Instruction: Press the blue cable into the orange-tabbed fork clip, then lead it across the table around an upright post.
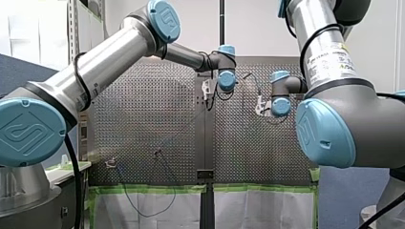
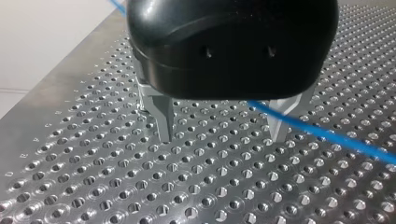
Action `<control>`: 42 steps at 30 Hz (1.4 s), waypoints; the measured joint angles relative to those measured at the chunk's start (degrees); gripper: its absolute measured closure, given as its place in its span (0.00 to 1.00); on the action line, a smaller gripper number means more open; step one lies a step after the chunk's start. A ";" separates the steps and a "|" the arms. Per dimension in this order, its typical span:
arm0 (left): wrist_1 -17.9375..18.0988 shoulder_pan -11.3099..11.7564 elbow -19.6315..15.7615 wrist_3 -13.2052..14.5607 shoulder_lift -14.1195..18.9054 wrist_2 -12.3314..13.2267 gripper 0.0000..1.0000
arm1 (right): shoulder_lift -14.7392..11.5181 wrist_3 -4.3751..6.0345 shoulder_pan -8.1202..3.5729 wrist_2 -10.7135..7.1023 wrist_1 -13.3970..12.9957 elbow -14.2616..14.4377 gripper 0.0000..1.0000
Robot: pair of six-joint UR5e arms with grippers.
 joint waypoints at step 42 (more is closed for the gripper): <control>-0.27 -1.53 1.63 0.53 -0.01 -2.74 0.00 | 16.54 -0.32 -5.38 1.87 -16.89 4.49 1.00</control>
